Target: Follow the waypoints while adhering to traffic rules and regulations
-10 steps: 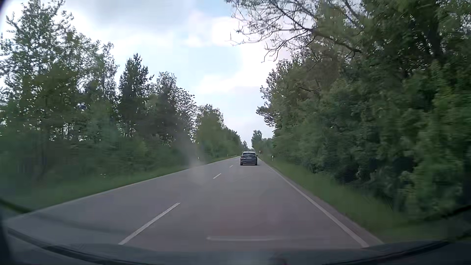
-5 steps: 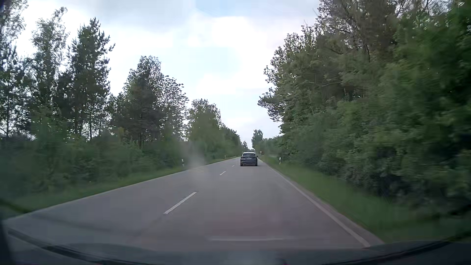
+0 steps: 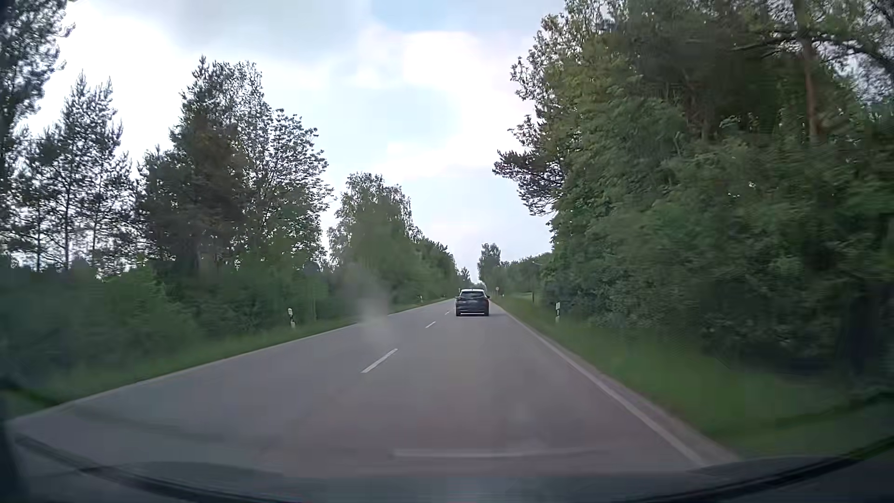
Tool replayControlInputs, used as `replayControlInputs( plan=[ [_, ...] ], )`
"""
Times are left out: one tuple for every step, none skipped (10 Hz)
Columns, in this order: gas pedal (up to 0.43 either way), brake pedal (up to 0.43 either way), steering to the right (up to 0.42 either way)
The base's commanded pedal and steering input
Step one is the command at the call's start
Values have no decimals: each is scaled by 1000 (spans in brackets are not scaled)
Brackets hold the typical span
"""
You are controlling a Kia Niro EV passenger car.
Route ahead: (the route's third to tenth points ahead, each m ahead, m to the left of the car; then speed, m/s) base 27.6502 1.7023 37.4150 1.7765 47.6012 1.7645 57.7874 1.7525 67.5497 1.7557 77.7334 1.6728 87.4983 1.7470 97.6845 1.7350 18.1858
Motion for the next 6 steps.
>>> replayControlInputs(
  plan=[
    [0,0,0],
    [0,0,0],
    [0,0,0],
    [0,0,0],
    [0,0,0],
    [0,0,0]
  ],
)
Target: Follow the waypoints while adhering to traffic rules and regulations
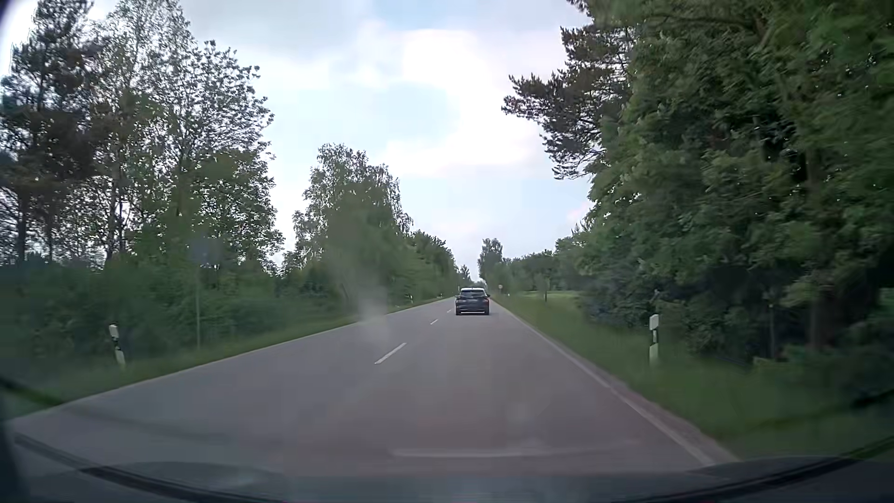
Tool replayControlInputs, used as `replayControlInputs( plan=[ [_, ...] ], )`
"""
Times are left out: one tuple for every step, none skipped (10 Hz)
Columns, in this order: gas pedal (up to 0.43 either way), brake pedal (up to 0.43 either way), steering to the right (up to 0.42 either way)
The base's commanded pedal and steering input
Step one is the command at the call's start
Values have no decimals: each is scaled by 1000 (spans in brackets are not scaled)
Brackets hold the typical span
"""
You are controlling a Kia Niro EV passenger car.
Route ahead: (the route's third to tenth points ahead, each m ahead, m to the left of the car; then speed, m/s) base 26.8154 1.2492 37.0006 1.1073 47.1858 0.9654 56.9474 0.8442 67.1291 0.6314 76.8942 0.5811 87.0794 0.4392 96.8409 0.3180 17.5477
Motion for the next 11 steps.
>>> replayControlInputs(
  plan=[
    [0,0,0],
    [20,0,-1],
    [67,0,-1],
    [79,0,-1],
    [79,0,-1],
    [79,0,-1],
    [79,0,-1],
    [79,0,-1],
    [79,0,-1],
    [87,0,-1],
    [110,0,-1]
  ],
)
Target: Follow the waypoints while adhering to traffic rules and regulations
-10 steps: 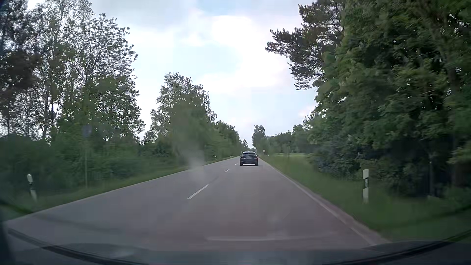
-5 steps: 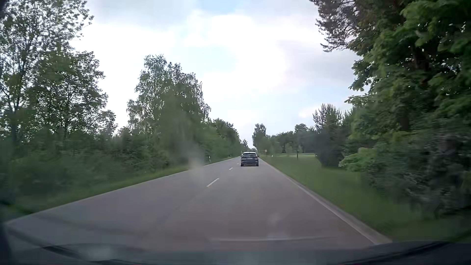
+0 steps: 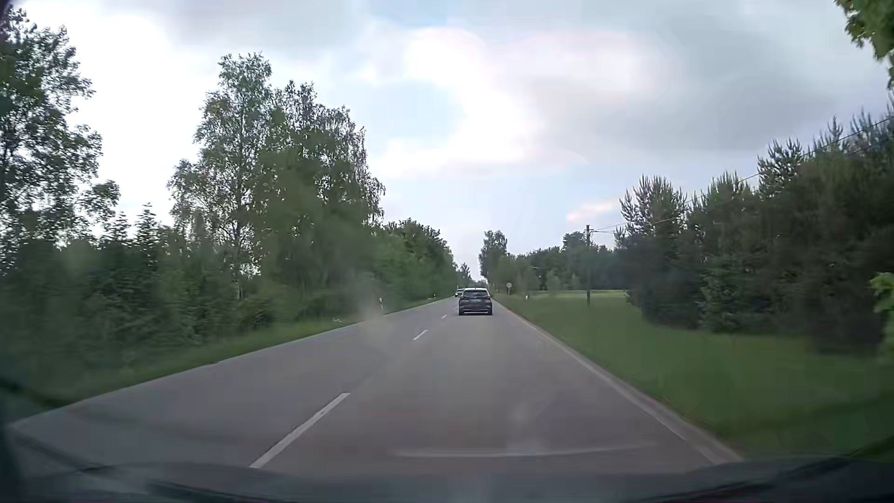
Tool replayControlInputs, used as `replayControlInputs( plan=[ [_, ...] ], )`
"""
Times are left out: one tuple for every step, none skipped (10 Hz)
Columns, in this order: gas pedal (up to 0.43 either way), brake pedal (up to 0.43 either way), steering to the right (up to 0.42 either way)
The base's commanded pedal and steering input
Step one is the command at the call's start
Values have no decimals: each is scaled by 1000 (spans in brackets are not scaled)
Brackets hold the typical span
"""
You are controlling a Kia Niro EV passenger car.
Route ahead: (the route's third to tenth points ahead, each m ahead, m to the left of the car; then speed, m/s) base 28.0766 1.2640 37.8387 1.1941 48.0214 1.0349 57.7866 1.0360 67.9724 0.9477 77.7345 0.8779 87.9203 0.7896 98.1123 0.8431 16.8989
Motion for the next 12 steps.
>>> replayControlInputs(
  plan=[
    [110,0,-1],
    [110,0,0],
    [110,0,1],
    [110,0,2],
    [110,0,2],
    [110,0,2],
    [110,0,2],
    [110,0,2],
    [110,0,2],
    [110,0,2],
    [110,0,1],
    [110,0,1]
  ],
)
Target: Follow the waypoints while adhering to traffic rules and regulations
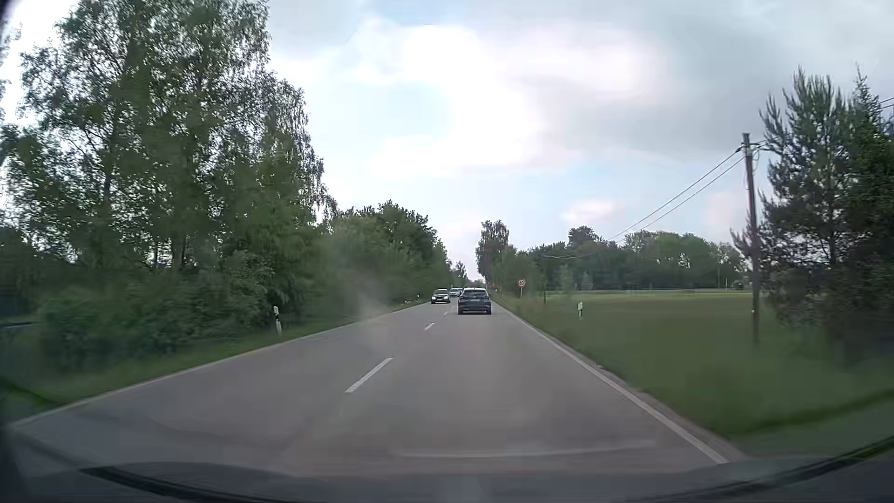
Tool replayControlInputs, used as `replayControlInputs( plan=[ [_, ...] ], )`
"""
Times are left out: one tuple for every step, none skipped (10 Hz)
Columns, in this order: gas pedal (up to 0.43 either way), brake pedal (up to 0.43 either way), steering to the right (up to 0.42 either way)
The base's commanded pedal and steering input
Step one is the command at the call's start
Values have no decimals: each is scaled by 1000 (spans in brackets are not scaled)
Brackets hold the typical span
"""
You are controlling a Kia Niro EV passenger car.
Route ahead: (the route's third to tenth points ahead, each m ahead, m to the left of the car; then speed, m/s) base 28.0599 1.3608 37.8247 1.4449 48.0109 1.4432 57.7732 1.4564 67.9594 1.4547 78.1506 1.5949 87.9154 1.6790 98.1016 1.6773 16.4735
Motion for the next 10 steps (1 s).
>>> replayControlInputs(
  plan=[
    [110,0,1],
    [110,0,1],
    [110,0,1],
    [110,0,1],
    [110,0,1],
    [110,0,1],
    [110,0,0],
    [110,0,0],
    [110,0,0],
    [110,0,0]
  ],
)
